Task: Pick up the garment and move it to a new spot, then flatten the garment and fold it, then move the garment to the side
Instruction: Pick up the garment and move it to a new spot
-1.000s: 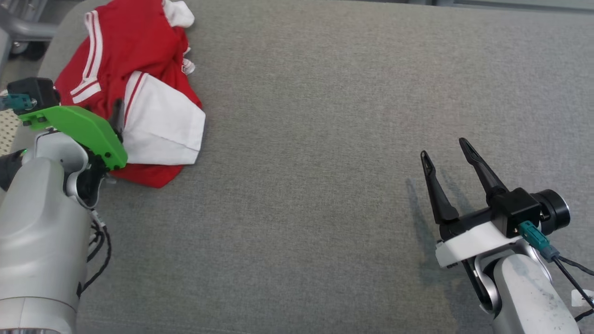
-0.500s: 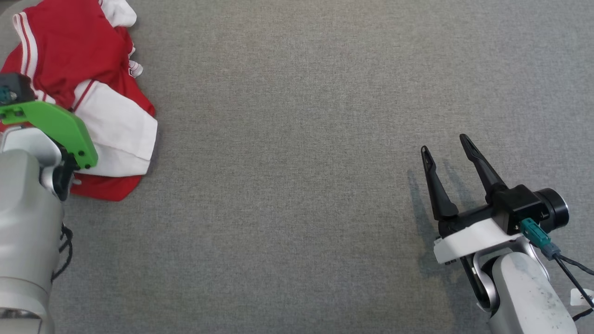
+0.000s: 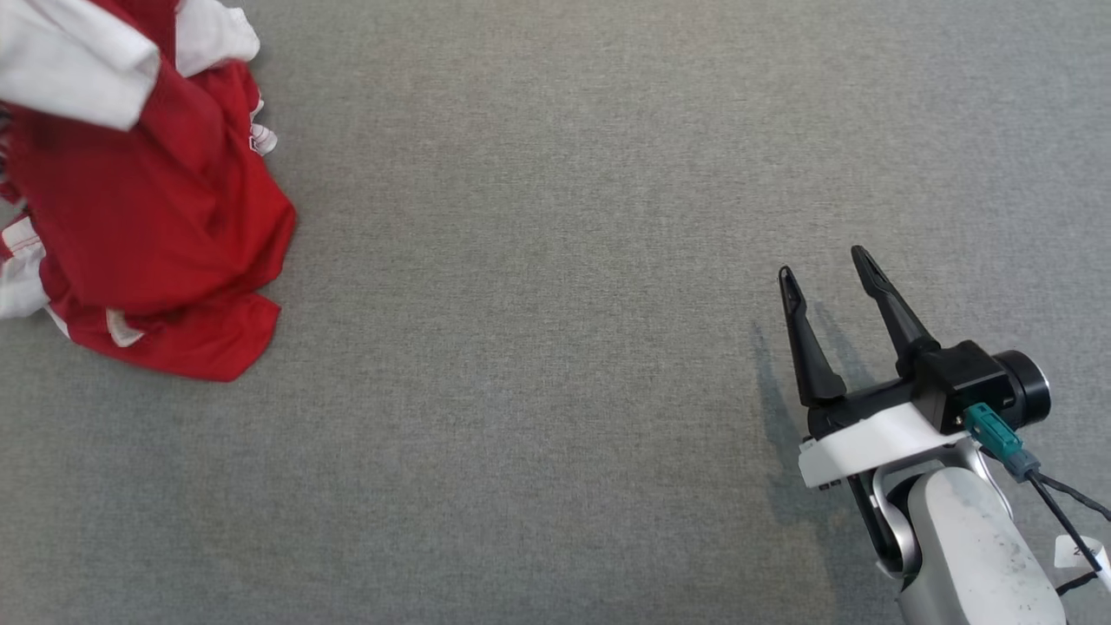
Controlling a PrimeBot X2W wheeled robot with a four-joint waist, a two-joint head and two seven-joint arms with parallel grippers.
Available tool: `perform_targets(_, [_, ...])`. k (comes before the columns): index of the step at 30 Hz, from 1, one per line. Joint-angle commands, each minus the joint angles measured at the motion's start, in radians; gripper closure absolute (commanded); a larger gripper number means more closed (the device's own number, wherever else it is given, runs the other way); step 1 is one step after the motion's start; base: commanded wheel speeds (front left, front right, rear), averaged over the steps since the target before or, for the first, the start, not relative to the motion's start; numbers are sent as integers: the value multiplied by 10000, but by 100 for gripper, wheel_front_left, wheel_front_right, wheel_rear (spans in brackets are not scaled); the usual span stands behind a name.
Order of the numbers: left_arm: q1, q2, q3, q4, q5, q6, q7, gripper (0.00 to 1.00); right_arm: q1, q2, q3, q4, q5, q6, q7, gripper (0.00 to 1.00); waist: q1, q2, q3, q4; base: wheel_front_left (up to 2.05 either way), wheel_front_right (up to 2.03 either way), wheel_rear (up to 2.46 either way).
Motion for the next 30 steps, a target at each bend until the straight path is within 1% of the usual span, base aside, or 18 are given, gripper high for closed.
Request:
perform_targets(1, [-218, 150, 17, -91, -12, -29, -46, 100, 51, 10, -22, 25, 40, 1, -32, 0, -1, 0, -44, -68, 0, 0, 0])
perform_targets(4, [-595, 284, -27, -442, -151, -68, 50, 100, 214, 100, -95, 80, 114, 1, -32, 0, -1, 0, -163, -222, 0, 0, 0])
perform_targets(9, [-1003, 52, -268, -1449, -587, -85, 428, 100, 421, 196, -250, 103, 214, 1, -32, 0, -1, 0, -435, -431, 0, 0, 0])
perform_targets(12, [-1006, -174, -590, -2531, -1186, -88, 838, 100, 528, 213, -387, 85, 264, 1, -32, 0, -1, 0, -658, -566, 0, 0, 0])
perform_targets(18, [-407, -543, -1245, -4811, -2416, -84, 1834, 100, 710, 255, -531, 20, 331, 1, -32, 0, -1, 0, -1161, -957, 0, 0, 0])
perform_targets(23, [314, -1075, -1500, -6596, -3401, -84, 2459, 100, 949, 265, -605, 11, 504, 1, -32, 0, -1, 0, -1536, -1390, 0, 0, 0])
perform_targets(26, [869, -1493, -1555, -7570, -3902, 114, 2789, 100, 1059, 266, -567, 19, 643, 1, -32, 0, -1, 0, -1687, -1672, 0, 0, 0])
perform_targets(27, [1225, -1691, -1682, -8254, -4158, 286, 3086, 100, 1136, 266, -556, 14, 714, 1, -32, 0, -1, 0, -1745, -1867, 0, 0, 0])
perform_targets(30, [1720, -1790, -1774, -9225, -4425, 621, 3448, 100, 1226, 267, -597, -19, 814, 1, -32, 0, -1, 0, -1763, -2109, 0, 0, 0])
